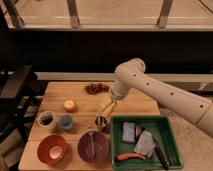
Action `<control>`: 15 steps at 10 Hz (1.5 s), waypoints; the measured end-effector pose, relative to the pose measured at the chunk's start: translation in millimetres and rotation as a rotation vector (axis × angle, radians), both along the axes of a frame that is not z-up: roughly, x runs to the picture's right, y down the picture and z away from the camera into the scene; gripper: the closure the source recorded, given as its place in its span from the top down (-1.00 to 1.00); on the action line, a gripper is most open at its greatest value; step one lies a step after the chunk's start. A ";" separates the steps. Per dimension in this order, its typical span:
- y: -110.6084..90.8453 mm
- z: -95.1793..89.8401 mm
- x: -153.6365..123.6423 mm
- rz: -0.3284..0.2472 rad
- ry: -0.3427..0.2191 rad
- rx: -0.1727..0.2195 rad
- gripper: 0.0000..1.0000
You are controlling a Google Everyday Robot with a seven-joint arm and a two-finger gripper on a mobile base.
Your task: Stack cups into tray
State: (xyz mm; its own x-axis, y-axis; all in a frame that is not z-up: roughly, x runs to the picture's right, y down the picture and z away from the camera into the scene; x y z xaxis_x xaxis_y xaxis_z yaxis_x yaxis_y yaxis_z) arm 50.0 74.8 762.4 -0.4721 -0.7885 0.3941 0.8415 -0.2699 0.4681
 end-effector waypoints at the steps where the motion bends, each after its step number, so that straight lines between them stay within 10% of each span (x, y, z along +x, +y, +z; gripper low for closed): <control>1: -0.3 -0.1 -1.8 -0.002 -0.002 0.000 0.57; 9: 16.2 10.7 -31.5 -0.055 -0.093 0.067 0.57; 15: 47.2 33.2 -52.6 -0.076 -0.150 0.022 0.57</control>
